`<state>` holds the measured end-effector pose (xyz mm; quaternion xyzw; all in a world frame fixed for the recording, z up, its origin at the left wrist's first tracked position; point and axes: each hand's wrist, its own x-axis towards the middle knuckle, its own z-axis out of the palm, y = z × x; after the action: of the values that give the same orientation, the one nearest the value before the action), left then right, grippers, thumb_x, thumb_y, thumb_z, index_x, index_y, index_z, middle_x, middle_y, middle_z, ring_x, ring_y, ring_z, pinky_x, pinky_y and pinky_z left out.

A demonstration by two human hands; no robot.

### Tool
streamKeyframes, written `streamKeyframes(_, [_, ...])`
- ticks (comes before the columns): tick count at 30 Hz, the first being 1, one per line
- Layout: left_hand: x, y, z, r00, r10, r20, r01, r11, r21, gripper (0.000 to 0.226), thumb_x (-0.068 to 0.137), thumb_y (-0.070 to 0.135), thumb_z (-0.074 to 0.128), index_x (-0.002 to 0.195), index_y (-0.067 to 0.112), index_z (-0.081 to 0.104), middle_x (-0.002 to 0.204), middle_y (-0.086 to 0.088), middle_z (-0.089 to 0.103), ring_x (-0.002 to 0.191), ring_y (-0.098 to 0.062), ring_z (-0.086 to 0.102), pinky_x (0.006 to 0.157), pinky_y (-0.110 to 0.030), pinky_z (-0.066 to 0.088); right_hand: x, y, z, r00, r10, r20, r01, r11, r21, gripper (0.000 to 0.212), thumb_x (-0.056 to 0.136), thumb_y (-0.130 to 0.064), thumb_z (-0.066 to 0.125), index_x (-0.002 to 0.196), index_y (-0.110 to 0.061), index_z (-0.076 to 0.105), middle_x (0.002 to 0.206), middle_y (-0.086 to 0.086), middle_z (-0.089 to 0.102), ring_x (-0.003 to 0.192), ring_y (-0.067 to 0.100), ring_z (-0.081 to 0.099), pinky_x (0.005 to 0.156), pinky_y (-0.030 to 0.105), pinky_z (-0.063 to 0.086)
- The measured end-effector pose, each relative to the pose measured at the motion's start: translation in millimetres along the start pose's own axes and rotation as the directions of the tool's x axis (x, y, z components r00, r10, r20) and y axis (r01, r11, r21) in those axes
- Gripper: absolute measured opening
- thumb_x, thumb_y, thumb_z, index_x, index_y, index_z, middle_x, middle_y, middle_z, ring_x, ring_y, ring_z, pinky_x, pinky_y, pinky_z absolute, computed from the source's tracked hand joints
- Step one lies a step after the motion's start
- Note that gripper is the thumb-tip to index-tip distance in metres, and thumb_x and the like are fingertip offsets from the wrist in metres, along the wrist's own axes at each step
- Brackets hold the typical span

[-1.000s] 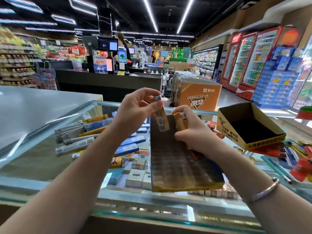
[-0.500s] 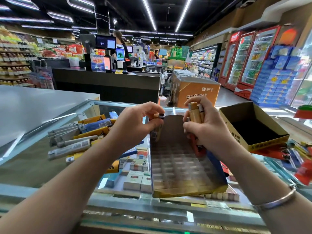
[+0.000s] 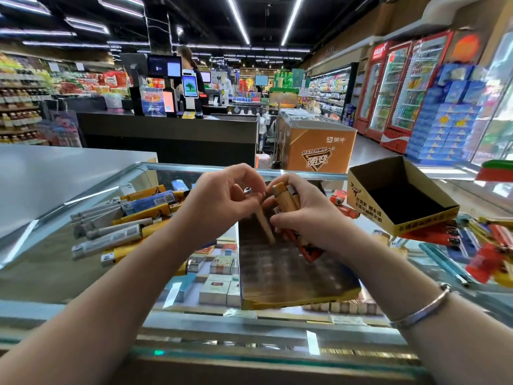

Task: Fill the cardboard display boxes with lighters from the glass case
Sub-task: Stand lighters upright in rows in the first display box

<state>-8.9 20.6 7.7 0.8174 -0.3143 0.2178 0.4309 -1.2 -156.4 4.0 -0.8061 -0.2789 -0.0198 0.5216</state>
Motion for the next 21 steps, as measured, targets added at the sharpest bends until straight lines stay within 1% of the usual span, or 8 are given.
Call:
streamKeyframes(2, [0.5, -2.1, -2.4, 0.998, 0.006, 0.058, -0.006, 1.0, -0.009, 0.03, 0.081, 0.002, 0.065, 0.094, 0.029, 0.06, 0.083, 0.015, 0.067, 0.068, -0.007, 0.066, 0.063, -0.018, 0.054, 1.3, 1.2, 3.2, 1.0, 0.005, 0.015, -0.005, 1.0, 0.011, 0.039, 0.078, -0.003, 0.067, 0.096, -0.031, 0.047, 0.098, 0.003, 0.058, 0.087, 0.013, 0.061, 0.062, 0.014, 0.053])
streamKeyframes(4, [1.2, -5.5, -5.1, 0.994, 0.014, 0.109, -0.014, 1.0, 0.0, 0.038, 0.082, 0.0, 0.064, 0.104, 0.031, 0.058, 0.091, 0.018, 0.067, 0.079, -0.006, 0.065, 0.07, -0.016, 0.052, 1.2, 1.5, 2.1, 1.0, 0.024, 0.003, -0.024, 1.0, 0.02, 0.038, 0.077, -0.002, 0.066, 0.097, -0.03, 0.048, 0.096, 0.002, 0.059, 0.085, 0.012, 0.061, 0.061, 0.013, 0.052])
streamKeyframes(8, [0.4, -11.1, -4.6, 0.991, 0.042, 0.13, -0.056, 0.993, 0.1, 0.042, 0.084, 0.004, 0.063, 0.115, 0.031, 0.054, 0.1, 0.021, 0.062, 0.093, 0.002, 0.059, 0.081, -0.011, 0.047, 1.0, 4.0, -2.3, 0.997, 0.08, -0.01, -0.079, 0.996, 0.038, 0.038, 0.077, -0.005, 0.067, 0.099, -0.031, 0.049, 0.096, 0.001, 0.059, 0.085, 0.012, 0.062, 0.063, 0.017, 0.054])
streamKeyframes(11, [1.7, -10.9, -3.3, 0.994, 0.04, 0.098, -0.054, 0.988, 0.146, 0.039, 0.084, 0.008, 0.063, 0.114, 0.032, 0.053, 0.094, 0.021, 0.058, 0.09, 0.001, 0.057, 0.079, -0.01, 0.047, 1.4, 4.5, -0.7, 0.997, 0.078, 0.019, -0.079, 0.996, 0.045, 0.04, 0.076, -0.003, 0.067, 0.102, -0.029, 0.05, 0.098, 0.005, 0.061, 0.089, 0.017, 0.064, 0.072, 0.026, 0.058])
streamKeyframes(14, [1.2, -10.6, -2.5, 0.99, 0.022, 0.138, -0.04, 0.991, 0.129, 0.031, 0.083, 0.016, 0.065, 0.105, 0.035, 0.055, 0.096, 0.018, 0.056, 0.094, -0.002, 0.052, 0.082, -0.017, 0.047, 2.0, 3.5, 0.5, 0.998, 0.056, 0.026, -0.057, 0.998, 0.034, 0.04, 0.076, -0.002, 0.067, 0.098, -0.03, 0.049, 0.096, 0.004, 0.061, 0.087, 0.015, 0.064, 0.067, 0.022, 0.057])
streamKeyframes(16, [-0.3, -10.6, 1.6, 0.989, -0.046, 0.14, 0.016, 0.977, 0.212, 0.032, 0.082, 0.028, 0.066, 0.106, 0.04, 0.049, 0.1, 0.022, 0.05, 0.107, -0.007, 0.043, 0.093, -0.031, 0.041, 2.1, 3.2, 1.6, 0.998, 0.051, 0.023, -0.052, 0.998, 0.038, 0.041, 0.077, -0.001, 0.066, 0.096, -0.032, 0.048, 0.094, 0.001, 0.059, 0.082, 0.009, 0.063, 0.06, 0.015, 0.053])
streamKeyframes(18, [-0.9, -9.7, 6.4, 0.991, -0.056, 0.121, 0.01, 0.937, 0.35, 0.034, 0.081, 0.036, 0.064, 0.108, 0.041, 0.044, 0.099, 0.028, 0.045, 0.116, -0.007, 0.032, 0.098, -0.036, 0.029, 1.7, 3.4, 3.5, 0.999, 0.037, -0.012, -0.037, 0.998, 0.042, 0.04, 0.077, -0.001, 0.066, 0.095, -0.032, 0.049, 0.092, 0.0, 0.06, 0.079, 0.007, 0.063, 0.058, 0.013, 0.051])
streamKeyframes(21, [-0.1, -3.8, 2.3, 0.989, 0.151, 0.004, -0.126, 0.812, 0.57, 0.022, 0.08, 0.039, 0.061, 0.1, 0.029, 0.056, 0.09, 0.017, 0.046, 0.107, -0.013, 0.037, 0.081, -0.028, 0.02, 1.2, 5.4, 3.7, 0.993, -0.016, -0.118, 0.021, 0.999, 0.044, 0.041, 0.076, 0.002, 0.063, 0.098, -0.03, 0.049, 0.088, 0.004, 0.063, 0.077, 0.009, 0.063, 0.064, 0.02, 0.053])
